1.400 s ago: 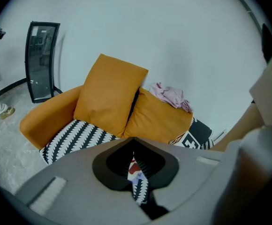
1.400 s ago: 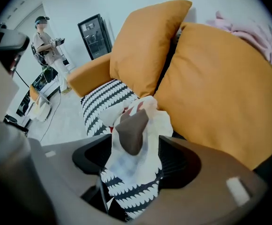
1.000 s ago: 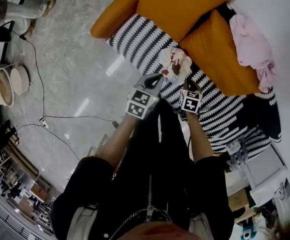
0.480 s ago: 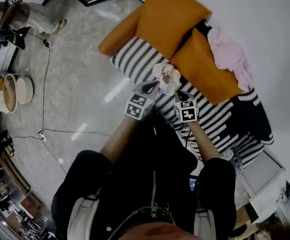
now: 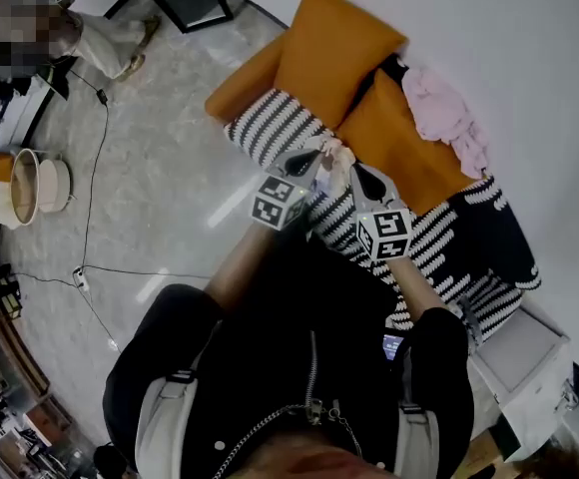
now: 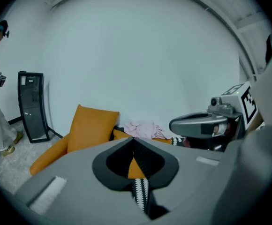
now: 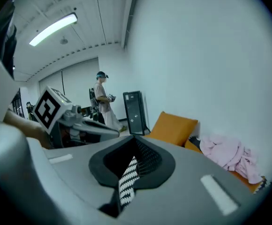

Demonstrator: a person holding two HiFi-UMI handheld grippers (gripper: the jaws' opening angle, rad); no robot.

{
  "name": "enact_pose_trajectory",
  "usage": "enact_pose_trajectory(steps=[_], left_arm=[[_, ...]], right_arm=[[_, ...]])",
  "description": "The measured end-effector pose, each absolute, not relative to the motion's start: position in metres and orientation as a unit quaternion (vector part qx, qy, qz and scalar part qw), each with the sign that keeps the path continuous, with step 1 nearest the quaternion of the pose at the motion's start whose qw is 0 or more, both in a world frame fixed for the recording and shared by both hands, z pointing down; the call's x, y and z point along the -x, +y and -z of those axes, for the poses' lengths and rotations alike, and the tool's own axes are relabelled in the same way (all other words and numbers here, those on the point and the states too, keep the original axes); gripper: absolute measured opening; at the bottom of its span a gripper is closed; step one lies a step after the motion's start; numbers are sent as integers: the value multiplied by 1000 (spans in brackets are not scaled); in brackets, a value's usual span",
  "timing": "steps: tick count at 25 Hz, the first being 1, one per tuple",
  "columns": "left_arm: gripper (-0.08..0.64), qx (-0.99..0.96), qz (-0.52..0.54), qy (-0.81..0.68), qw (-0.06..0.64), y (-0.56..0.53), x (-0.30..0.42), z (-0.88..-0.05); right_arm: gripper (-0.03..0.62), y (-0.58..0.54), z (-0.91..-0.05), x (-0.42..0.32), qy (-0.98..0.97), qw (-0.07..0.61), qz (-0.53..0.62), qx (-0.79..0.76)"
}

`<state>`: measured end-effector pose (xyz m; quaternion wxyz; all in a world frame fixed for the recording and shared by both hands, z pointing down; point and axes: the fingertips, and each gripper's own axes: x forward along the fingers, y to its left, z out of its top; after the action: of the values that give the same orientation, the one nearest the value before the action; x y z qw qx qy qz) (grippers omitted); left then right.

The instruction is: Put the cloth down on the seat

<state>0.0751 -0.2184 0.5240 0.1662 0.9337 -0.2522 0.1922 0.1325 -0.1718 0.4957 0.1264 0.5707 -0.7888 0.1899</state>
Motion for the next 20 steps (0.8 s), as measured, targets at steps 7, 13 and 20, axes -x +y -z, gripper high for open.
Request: enact_pose_trajectory(steps=[7,13,20], left_arm=[[11,-945,-169,-247,130,-216,-78,-483],[11,-947,-159,-253,117,-228,-71,-470],[11,-947,-156,-254,117,-243,-69,-472]], right_arm=[[2,-174,-434,-133,-780,70,-163,-600],[2,-180,-412,-135,-785,53,-157,-596],[2,-194,-403,-139,-788,47,-148,-595]])
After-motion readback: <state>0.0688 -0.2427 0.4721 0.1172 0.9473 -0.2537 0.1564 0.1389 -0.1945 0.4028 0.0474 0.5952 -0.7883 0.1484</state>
